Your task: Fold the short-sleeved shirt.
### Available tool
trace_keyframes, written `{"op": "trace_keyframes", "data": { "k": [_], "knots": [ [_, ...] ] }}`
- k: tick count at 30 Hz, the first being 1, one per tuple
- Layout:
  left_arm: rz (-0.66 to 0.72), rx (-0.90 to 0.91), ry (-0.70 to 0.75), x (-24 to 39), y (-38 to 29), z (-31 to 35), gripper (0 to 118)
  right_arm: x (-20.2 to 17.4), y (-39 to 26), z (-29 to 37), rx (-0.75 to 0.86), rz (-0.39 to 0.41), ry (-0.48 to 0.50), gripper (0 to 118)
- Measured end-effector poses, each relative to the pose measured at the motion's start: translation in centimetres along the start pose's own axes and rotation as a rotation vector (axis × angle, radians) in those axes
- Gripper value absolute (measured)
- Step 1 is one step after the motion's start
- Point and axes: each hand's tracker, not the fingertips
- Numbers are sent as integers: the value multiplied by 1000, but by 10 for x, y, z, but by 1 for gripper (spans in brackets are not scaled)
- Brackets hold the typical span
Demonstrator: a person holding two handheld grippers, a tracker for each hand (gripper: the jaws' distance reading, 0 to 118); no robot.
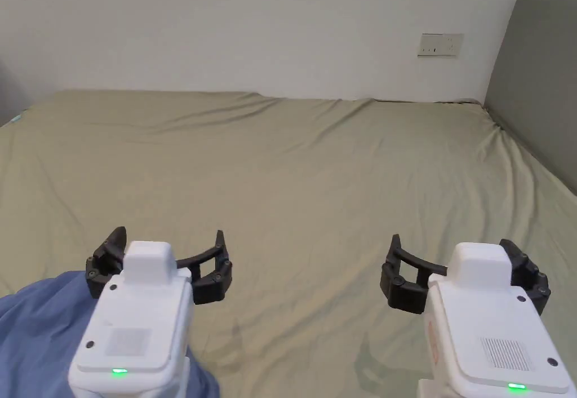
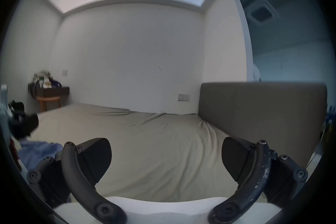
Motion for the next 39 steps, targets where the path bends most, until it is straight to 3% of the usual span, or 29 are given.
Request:
{"op": "trace_keyframes", "data": {
  "k": [2,11,39],
  "knots": [
    [-71,6,-23,5,-7,1,118,1,-3,-1,-9,9,-6,118],
    [26,-45,-57,1,-6,4,118,0,-4,1,-16,30,-4,118],
    [31,-36,-53,-3,-2,5,118,-2,0,6,3,53,0,118]
  ]
}}
